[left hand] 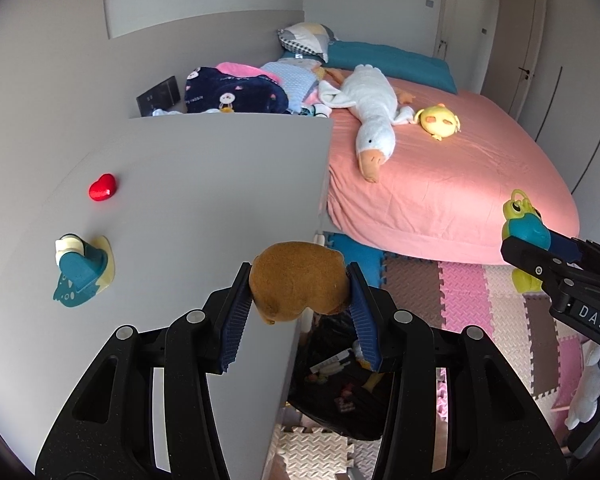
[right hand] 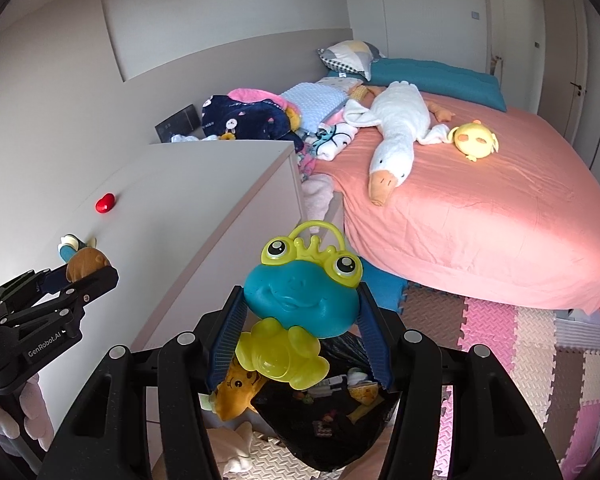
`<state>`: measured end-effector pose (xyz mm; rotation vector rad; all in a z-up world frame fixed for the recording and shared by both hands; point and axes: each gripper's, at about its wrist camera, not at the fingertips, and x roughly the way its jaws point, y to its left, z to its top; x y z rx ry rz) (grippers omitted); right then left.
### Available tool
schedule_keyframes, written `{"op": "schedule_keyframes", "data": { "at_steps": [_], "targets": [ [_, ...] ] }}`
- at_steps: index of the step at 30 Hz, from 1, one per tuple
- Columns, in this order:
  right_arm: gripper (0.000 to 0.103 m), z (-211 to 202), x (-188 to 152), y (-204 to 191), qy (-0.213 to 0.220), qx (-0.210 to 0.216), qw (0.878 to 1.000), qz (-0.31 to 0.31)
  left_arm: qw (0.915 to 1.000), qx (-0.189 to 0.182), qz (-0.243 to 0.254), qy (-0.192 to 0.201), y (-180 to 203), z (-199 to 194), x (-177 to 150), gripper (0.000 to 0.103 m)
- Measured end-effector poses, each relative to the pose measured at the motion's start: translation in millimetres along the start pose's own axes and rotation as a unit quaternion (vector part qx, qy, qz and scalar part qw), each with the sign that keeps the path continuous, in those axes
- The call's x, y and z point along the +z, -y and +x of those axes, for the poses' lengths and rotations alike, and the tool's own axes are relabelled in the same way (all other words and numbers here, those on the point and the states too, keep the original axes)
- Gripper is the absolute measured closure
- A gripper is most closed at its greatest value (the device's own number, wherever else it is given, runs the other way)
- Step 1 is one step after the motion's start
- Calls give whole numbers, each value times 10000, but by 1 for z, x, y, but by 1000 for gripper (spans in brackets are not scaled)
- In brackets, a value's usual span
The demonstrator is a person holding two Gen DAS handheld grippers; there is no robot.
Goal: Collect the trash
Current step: 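Open both grippers over the black bin to drop the toys, then move both open grippers back over the desk toward the teal toy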
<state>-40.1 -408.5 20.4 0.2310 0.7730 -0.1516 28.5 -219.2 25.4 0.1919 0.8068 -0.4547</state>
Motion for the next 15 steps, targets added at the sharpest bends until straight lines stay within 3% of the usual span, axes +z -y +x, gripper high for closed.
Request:
{"op": "schedule_keyframes", "data": {
  "at_steps": [7, 8, 9, 10, 12, 15],
  "targets": [
    [47, -3, 1, 25, -15, -137, 9995, 267, 9983, -353, 459, -70, 31, 1, -5, 53],
    [47, -2, 2, 28, -66, -161, 9993, 319, 9977, -413, 536, -90, 34, 1, -6, 30],
    [39, -1, 4, 30, -88, -249, 9990, 366, 9973, -416, 606, -96, 37, 0, -7, 13],
    [29, -2, 6, 32, -52, -400, 9984, 405, 9968, -395, 689, -28, 41, -3, -9, 7],
    [26, -5, 8, 35, 48, -596, 9973, 417, 9952, -391, 892, 76, 48, -7, -12, 7],
    [26, -7, 9, 40, 99, -566, 9971, 504, 9945, -352, 986, 104, 52, -10, -13, 7]
  ]
}}
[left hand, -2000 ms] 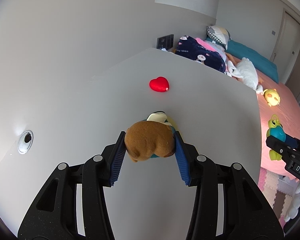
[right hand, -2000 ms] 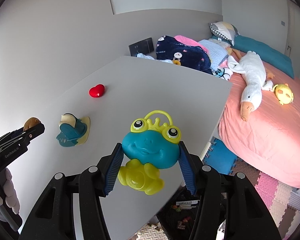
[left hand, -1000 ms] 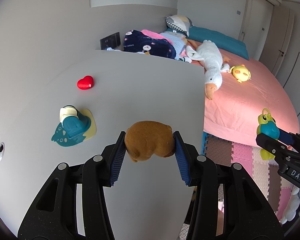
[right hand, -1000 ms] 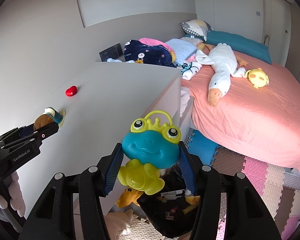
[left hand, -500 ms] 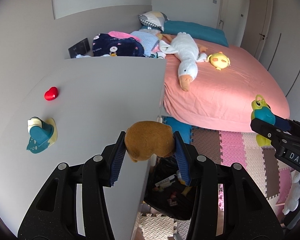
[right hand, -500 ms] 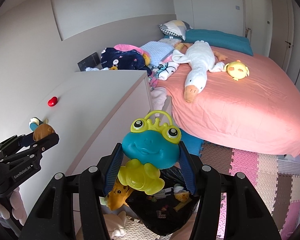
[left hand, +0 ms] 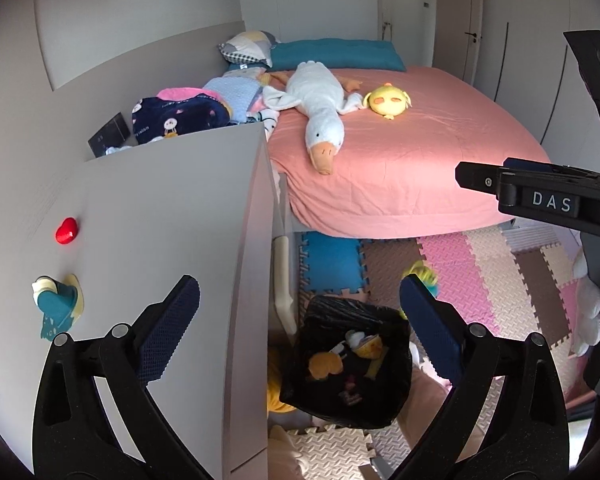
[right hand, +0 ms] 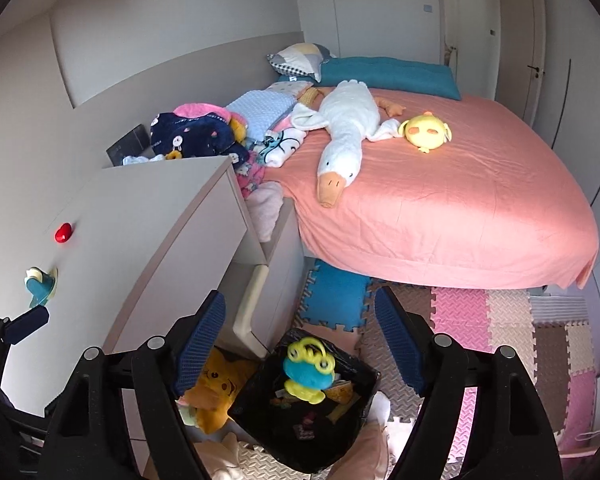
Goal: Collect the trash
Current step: 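Move both open grippers back over the desk toward the teal toy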
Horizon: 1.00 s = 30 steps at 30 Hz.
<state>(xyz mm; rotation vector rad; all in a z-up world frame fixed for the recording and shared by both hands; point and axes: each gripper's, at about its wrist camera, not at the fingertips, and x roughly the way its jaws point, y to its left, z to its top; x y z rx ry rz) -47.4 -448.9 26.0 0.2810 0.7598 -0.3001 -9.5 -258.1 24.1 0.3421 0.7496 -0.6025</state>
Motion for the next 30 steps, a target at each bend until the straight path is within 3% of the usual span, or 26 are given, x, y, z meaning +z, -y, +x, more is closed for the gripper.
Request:
{"op": "schedule_keyframes", "data": {
  "at_steps": [11, 30],
  "targets": [
    [26, 0, 1, -11, -14, 97, 9999, -59, 9999, 70, -50, 111, -6, -3, -1, 7],
    [26, 16, -3, -71, -98, 578, 9975, -395, 9974, 464, -550, 13, -65, -7, -23, 7]
  ]
}}
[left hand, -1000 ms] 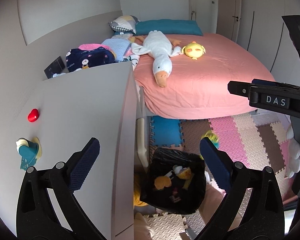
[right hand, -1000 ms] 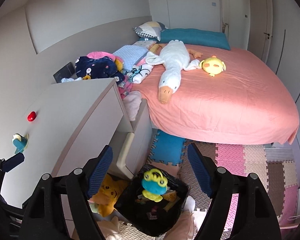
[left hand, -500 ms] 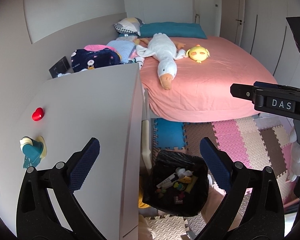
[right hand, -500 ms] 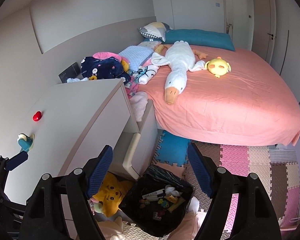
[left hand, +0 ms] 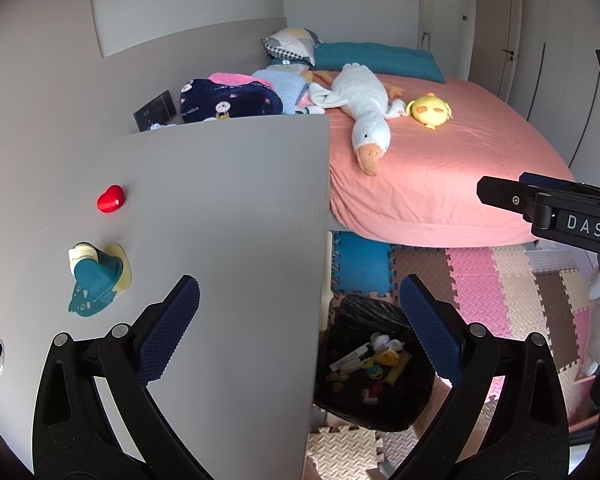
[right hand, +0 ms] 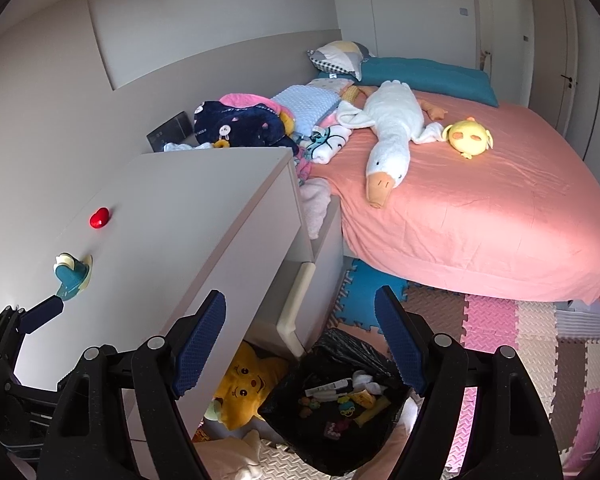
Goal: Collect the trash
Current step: 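Move both open grippers back over the desk toward the teal toy, then grasp the teal-and-cream toy with the left gripper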
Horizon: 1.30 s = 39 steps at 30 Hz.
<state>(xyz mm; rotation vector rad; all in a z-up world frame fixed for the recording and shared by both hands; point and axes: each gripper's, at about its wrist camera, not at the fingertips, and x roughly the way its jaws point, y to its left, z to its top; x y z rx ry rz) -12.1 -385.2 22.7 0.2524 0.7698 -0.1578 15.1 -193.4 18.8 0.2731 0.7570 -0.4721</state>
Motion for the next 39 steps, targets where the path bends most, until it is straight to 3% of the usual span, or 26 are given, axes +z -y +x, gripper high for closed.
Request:
{"op": "schedule_keyframes", "data": {
  "at_steps": [22, 30, 39],
  "targets": [
    [26, 38, 6, -93, -213, 526, 9972, -492, 9966, 616, -521, -147, -103, 2, -25, 7],
    [26, 52, 11, -115, -207, 795, 9959, -390, 9941, 733, -760, -255, -137, 11, -34, 7],
    [26, 69, 19, -145, -252, 1038, 9929, -529, 9918, 1003, -719, -347, -178, 25, -37, 7]
  ]
}}
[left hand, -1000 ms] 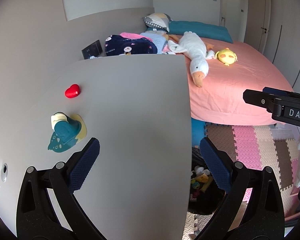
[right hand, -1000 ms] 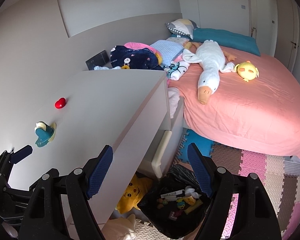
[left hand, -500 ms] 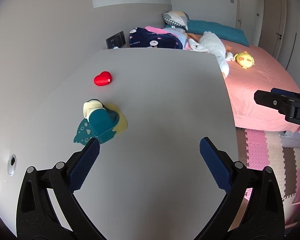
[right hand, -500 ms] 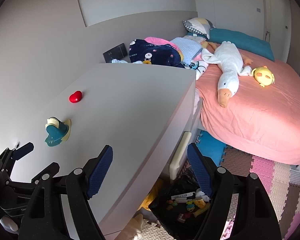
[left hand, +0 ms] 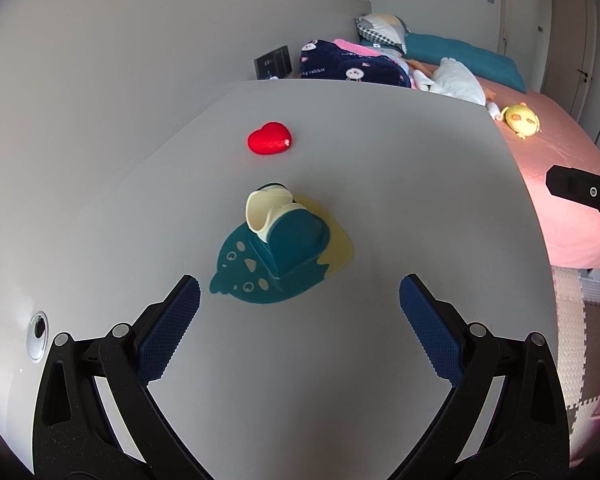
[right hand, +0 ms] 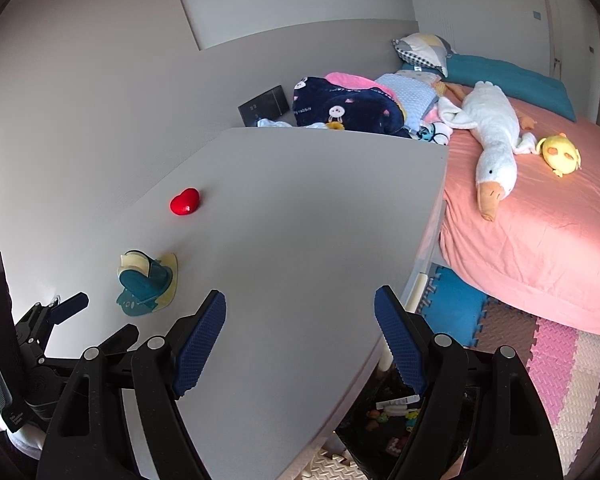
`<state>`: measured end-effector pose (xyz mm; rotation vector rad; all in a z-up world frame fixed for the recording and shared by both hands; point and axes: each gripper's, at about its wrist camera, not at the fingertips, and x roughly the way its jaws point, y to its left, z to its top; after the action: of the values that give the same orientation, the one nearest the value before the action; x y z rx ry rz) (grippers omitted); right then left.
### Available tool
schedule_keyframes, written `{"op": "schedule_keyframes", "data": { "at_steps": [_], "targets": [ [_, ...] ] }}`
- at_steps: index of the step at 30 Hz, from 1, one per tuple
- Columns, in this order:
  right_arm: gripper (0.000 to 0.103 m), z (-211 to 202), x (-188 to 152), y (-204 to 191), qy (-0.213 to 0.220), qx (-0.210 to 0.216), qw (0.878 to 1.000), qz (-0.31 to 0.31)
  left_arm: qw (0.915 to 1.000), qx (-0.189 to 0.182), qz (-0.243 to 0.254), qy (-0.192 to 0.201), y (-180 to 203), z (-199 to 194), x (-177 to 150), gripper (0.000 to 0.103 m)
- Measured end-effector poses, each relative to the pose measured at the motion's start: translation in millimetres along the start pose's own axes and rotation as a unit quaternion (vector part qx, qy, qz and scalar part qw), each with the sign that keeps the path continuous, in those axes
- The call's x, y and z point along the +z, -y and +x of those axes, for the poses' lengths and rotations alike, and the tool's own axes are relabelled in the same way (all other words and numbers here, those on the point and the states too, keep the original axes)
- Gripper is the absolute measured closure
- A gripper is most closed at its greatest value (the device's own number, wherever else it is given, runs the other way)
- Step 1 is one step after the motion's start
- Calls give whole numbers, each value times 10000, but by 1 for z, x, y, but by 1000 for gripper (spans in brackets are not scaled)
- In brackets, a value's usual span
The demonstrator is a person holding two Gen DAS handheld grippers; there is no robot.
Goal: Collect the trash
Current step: 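Grasp the teal-and-cream toy with the left gripper, then grasp the red plush heart with the right gripper while the left gripper holds the teal toy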
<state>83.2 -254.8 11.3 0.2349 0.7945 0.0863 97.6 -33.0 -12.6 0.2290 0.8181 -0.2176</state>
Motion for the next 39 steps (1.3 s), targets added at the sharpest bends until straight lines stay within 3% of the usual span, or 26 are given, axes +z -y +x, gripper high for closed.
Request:
{"op": "schedule_keyframes", "data": {
  "at_steps": [3, 10, 16, 20, 28, 30, 32, 39],
  "targets": [
    [26, 8, 3, -5, -50, 23, 10000, -17, 10000, 70, -25, 4, -12, 8, 2, 9],
    [26, 26, 7, -15, -135, 1, 9999, -98, 9997, 161, -81, -139, -33, 31, 4, 24],
    [26, 39, 11, -23, -183, 36, 9997, -144, 9998, 78, 112, -113, -35, 44, 15, 27],
    [26, 46, 16, -25, -207, 83, 9996, -145, 9996, -68, 230, -122, -34, 54, 24, 38],
    [26, 65, 26, -33, -250, 91, 9994, -202, 9992, -255, 246, -159, -35, 72, 43, 40],
    [26, 71, 30, -35, -250, 96, 9994, -207, 9992, -308, 204, -177, -36, 76, 45, 50],
    [26, 76, 34, -38, -251, 112, 9994, -217, 9989, -386, 109, -231, -38, 81, 47, 67],
    [26, 99, 46, -57, -282, 201, 9987, -370, 9992, -293, -209, -191, -56, 81, 49, 67]
  ]
}}
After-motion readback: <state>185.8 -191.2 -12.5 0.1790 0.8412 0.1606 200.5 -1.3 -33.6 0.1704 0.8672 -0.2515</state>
